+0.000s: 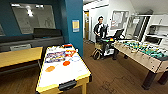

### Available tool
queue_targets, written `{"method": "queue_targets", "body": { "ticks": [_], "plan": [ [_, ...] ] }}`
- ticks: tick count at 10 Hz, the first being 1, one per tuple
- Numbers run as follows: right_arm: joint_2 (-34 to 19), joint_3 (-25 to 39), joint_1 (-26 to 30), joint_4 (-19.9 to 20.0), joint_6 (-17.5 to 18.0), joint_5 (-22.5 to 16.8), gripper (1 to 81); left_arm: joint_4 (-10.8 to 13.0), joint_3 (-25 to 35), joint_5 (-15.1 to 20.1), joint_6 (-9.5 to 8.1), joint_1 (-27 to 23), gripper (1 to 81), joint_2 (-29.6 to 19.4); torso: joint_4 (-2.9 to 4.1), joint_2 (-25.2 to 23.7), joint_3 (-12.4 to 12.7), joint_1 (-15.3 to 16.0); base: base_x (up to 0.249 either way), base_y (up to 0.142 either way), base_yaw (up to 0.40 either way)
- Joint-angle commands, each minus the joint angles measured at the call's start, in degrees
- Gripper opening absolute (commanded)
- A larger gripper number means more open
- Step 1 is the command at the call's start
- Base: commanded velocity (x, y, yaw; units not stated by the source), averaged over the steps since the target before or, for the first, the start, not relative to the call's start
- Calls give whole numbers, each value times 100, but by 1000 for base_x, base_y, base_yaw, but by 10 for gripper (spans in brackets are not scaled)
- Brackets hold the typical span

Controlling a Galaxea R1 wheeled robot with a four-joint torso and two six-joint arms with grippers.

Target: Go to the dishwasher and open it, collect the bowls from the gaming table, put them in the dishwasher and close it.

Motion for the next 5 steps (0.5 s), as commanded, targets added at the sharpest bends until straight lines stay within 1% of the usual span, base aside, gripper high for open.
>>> {"method": "queue_targets", "body": {
  "ticks": [1, 5],
  "plan": [
    [-50, 66, 197, -125, -19, -244, 10, 72, -43, 121, 9, -219, 10, -41, 0, 0, 2, 2, 0, 0, -400],
    [-33, 66, 188, -125, -19, -226, 10, 72, -149, 112, 9, -219, 10, 12, 0, 0, 2, 0, 0, 0, -400]
  ]
}}
